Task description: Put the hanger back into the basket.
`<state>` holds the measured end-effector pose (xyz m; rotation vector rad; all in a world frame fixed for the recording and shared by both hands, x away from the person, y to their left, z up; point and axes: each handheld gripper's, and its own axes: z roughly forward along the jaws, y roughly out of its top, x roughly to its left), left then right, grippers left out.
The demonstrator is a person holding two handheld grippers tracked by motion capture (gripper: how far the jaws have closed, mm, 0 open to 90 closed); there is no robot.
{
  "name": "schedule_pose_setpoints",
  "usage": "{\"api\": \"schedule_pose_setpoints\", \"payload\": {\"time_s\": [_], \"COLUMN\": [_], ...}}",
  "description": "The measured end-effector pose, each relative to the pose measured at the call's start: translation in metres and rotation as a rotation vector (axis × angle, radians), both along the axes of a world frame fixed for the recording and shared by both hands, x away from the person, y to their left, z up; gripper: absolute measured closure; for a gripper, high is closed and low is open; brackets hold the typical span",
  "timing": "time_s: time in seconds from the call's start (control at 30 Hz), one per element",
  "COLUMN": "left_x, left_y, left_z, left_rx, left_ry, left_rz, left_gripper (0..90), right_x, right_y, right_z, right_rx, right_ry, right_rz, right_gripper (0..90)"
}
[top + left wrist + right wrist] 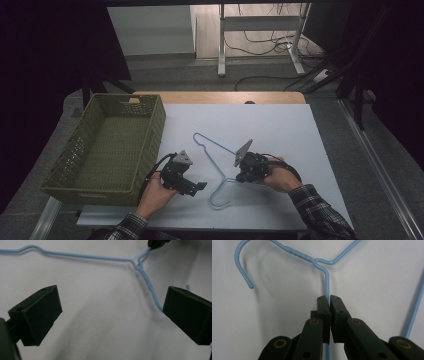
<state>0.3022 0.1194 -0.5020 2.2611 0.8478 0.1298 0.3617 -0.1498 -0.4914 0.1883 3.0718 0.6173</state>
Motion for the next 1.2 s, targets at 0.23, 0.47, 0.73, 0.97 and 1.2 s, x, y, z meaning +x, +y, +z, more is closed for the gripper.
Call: {"api": "schedule_pose_setpoints", "payload": {"time_s": [0.23, 0.47, 0.73, 0.97, 1.2], "left_x": [-0.009, -0.017, -0.019, -0.019, -0.02], "left_y": [-0.001, -0.018, -0.025, -0.028, -0.031], "left_z": [0.005, -0.004, -0.004, -0.003, -0.002], "left_rx": [0.02, -0.01, -0.092, -0.109, -0.112], "left_ry": [0.041, 0.116, 0.125, 0.128, 0.123], "left_rz": [-0.028, -0.115, -0.152, -0.166, -0.172], "left_gripper": [52.9, 82.9, 82.5, 82.5, 80.9], "right_x": [-0.001, -0.001, -0.002, -0.004, -0.01], "right_y": [-0.005, -0.01, -0.011, -0.014, 0.001], "right_z": [0.011, 0.02, 0.016, 0.023, 0.015], "right_rx": [0.077, 0.129, 0.136, 0.137, 0.09], "right_ry": [0.011, 0.014, 0.028, -0.007, -0.039], "right_rz": [-0.025, -0.066, -0.092, -0.136, -0.166], "right_gripper": [86.7, 86.7, 86.5, 73.8, 63.8]}}
